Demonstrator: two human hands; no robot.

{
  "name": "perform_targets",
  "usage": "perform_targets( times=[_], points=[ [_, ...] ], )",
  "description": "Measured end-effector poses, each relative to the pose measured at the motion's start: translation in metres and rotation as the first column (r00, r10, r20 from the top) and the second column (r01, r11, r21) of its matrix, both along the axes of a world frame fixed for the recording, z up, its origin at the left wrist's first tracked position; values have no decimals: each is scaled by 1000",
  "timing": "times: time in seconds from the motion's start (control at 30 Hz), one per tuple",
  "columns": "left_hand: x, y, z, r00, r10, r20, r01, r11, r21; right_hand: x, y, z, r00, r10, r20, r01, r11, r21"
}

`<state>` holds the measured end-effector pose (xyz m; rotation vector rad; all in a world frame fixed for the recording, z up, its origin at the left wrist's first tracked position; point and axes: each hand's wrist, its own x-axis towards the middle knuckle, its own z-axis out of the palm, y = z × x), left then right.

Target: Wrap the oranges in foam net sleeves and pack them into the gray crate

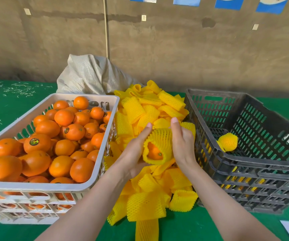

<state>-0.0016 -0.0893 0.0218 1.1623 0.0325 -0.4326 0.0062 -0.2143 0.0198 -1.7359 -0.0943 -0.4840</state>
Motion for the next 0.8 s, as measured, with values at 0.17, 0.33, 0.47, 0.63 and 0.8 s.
perform_targets(
  times=[0.17, 0.33, 0.47, 0.63, 0.8],
  points=[
    [2, -6, -2, 987, 1, -161, -11, 998, -66, 7, -3, -1, 992, 109, 66, -116, 986, 122],
    [3, -10, -2, 985, 5, -175, -14, 999, -48, 11, -8, -1, 985, 145, 92, -160, 971, 177],
    [5, -10, -3, 979, 30, -203, -50, 995, -92, 11, -8, -3, 983, 172, 71, -181, 972, 149],
    [18, 2, -1, 966, 155, -205, -169, 984, -50, 3, -21, -7, 907, 420, 15, -418, 904, -89],
    [23, 5, 5, 980, 123, -154, -119, 992, 31, -8, -17, -4, 832, 552, 51, -484, 768, -420]
  ],
)
